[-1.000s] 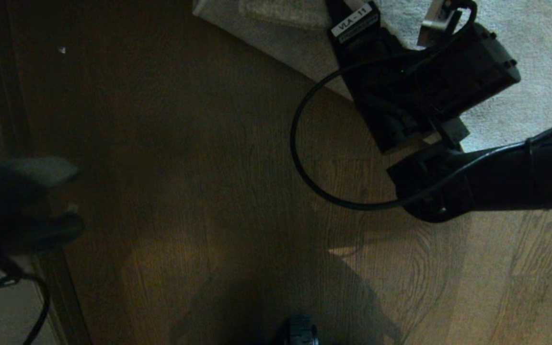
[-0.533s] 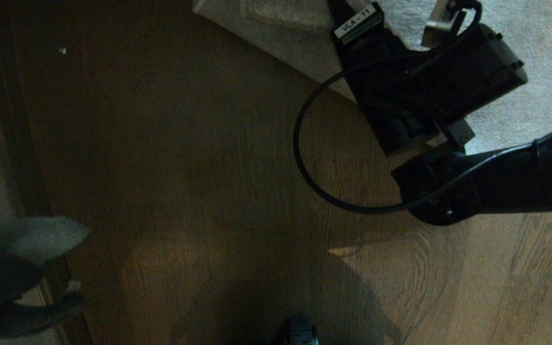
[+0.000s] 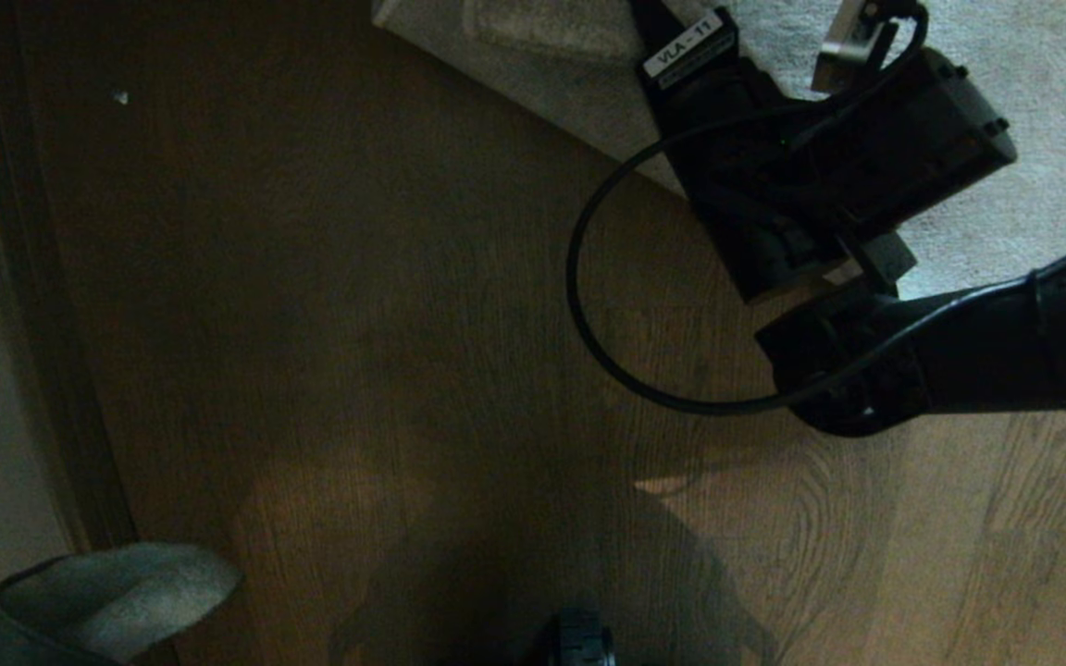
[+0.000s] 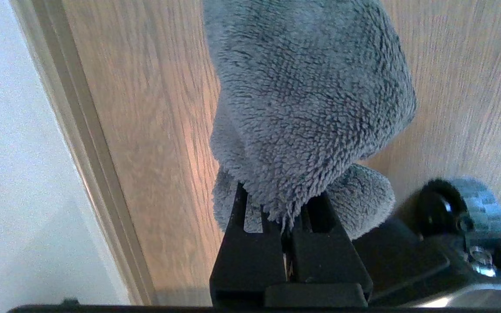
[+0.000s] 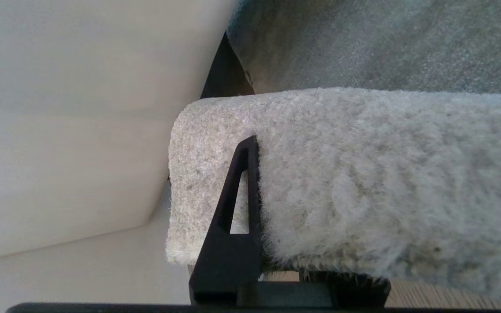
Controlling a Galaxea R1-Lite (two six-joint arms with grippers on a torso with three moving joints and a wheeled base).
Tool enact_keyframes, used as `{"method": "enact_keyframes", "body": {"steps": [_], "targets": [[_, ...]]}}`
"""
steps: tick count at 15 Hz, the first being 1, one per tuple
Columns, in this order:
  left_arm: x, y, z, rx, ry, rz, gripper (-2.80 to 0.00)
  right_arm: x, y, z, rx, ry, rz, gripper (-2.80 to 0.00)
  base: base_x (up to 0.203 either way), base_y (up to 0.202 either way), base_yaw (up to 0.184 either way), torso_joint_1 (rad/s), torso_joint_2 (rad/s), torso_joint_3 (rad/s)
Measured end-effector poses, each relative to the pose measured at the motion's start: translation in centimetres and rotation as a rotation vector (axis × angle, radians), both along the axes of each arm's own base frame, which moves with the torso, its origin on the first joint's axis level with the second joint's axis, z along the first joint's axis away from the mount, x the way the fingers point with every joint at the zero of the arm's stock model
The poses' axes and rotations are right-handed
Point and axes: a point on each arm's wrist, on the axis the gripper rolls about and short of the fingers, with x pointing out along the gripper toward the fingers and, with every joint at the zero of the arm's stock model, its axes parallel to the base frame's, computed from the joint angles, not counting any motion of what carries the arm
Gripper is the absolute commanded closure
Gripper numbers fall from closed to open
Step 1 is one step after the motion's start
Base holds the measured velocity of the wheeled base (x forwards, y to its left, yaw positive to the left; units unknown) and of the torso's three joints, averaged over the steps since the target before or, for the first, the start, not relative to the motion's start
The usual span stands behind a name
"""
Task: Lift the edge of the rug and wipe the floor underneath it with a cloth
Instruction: Wipe the floor under the carpet with a rag, then lay down the carpet
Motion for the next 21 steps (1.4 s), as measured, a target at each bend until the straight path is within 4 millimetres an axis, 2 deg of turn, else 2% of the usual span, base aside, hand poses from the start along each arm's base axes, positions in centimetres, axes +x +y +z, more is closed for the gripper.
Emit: {"method": "enact_keyframes", "body": {"steps": [10,21], "targets": [[-0.32,0.0,-0.05,0.021,-0.042,0.0,0.0,0.03,-0.08,-0.65,-0.012,0.013,-0.002,0.0,0.0,0.0,0.0,0.0,0.0,0.0],[-0.31,0.0,-0.08,-0.025,-0.04,0.006,0.0,-0.06,-0.36,-0.44,-0.017,0.019,-0.004,0.0,0.0,0.0,0.0,0.0,0.0,0.0]]}}
